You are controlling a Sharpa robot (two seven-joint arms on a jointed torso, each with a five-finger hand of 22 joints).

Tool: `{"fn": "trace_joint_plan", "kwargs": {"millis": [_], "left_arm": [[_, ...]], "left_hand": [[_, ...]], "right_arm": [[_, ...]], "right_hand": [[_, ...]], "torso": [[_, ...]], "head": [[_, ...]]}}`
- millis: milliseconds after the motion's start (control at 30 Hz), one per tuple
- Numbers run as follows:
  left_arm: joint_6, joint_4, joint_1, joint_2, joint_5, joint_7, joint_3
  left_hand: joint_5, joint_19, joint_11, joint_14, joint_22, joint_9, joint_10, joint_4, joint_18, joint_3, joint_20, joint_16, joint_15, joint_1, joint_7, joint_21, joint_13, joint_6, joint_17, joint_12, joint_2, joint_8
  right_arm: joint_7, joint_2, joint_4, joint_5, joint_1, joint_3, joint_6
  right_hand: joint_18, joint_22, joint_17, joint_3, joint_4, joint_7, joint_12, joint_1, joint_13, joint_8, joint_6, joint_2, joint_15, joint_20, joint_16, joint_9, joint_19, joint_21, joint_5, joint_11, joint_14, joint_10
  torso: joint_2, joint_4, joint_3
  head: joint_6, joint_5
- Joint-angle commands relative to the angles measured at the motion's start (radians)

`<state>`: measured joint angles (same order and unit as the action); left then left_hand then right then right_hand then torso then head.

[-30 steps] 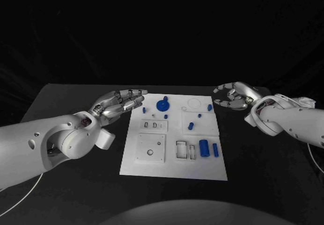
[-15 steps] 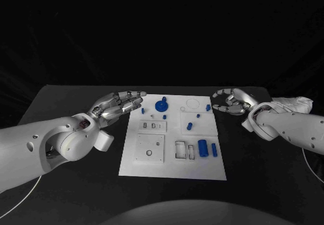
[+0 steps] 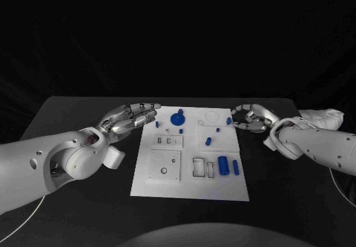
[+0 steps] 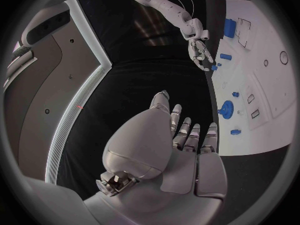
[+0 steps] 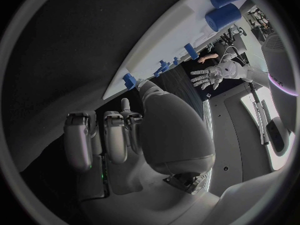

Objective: Assemble the parts on the task board

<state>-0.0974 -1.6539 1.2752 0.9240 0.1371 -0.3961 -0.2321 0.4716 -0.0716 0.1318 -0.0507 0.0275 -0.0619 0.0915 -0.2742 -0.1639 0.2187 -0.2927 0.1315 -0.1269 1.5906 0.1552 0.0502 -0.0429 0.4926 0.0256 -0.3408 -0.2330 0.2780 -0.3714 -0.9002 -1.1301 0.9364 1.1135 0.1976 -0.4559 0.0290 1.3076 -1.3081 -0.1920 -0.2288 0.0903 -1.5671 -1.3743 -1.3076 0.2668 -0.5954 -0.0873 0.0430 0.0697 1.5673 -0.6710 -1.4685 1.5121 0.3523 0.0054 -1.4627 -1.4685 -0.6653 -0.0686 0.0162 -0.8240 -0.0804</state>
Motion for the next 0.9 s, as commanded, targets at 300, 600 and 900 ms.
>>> {"fn": "trace_joint_plan", "kwargs": {"millis": [300, 600, 900], "left_arm": [[0.020, -0.002, -0.001, 0.001, 0.005, -0.009, 0.001], [0.023, -0.002, -0.001, 0.001, 0.005, -0.006, 0.001], [0.023, -0.004, -0.001, 0.003, 0.005, -0.006, 0.001]], "left_hand": [[0.008, -0.008, 0.008, 0.000, -0.001, 0.001, 0.003, -0.001, -0.009, -0.009, 0.001, 0.004, -0.007, 0.012, 0.006, 0.003, -0.002, -0.001, 0.001, -0.013, -0.002, 0.007], [0.010, -0.008, 0.009, 0.000, -0.001, 0.000, 0.006, -0.001, -0.009, -0.011, 0.001, 0.005, -0.007, 0.014, 0.006, 0.003, -0.003, 0.001, 0.001, -0.019, -0.002, 0.008], [0.010, -0.008, 0.009, 0.000, -0.001, 0.000, 0.006, -0.001, -0.009, -0.011, 0.001, 0.005, -0.007, 0.014, 0.006, 0.003, -0.003, 0.001, 0.001, -0.019, -0.002, 0.008]], "right_arm": [[0.035, 0.015, 0.014, -0.001, -0.002, 0.000, 0.053], [0.046, 0.028, 0.022, -0.004, -0.002, 0.000, 0.066], [0.045, 0.037, 0.030, -0.004, -0.002, 0.000, 0.064]], "right_hand": [[-0.012, 0.240, -0.263, 0.000, 0.004, 0.006, -0.004, -0.010, -0.263, 0.014, 0.030, 0.000, -0.008, 0.008, 0.003, -0.003, -0.049, 0.003, 0.037, 0.007, -0.108, -0.102], [-0.011, 0.240, -0.263, -0.001, 0.001, 0.008, -0.004, -0.009, -0.263, 0.022, 0.023, 0.003, -0.009, 0.009, 0.003, -0.001, -0.049, 0.002, 0.048, 0.010, -0.108, -0.102], [-0.011, 0.240, -0.263, -0.004, 0.000, 0.011, -0.004, -0.009, -0.263, 0.042, -0.010, 0.005, -0.012, 0.011, 0.003, 0.004, -0.048, 0.003, 0.058, 0.012, -0.108, -0.102]], "torso": [[0.000, -0.0003, 0.0005], [0.000, -0.0004, 0.0004], [0.000, -0.0004, 0.0006]], "head": [[-0.004, 0.000], [-0.006, 0.000], [-0.008, 0.002]]}}
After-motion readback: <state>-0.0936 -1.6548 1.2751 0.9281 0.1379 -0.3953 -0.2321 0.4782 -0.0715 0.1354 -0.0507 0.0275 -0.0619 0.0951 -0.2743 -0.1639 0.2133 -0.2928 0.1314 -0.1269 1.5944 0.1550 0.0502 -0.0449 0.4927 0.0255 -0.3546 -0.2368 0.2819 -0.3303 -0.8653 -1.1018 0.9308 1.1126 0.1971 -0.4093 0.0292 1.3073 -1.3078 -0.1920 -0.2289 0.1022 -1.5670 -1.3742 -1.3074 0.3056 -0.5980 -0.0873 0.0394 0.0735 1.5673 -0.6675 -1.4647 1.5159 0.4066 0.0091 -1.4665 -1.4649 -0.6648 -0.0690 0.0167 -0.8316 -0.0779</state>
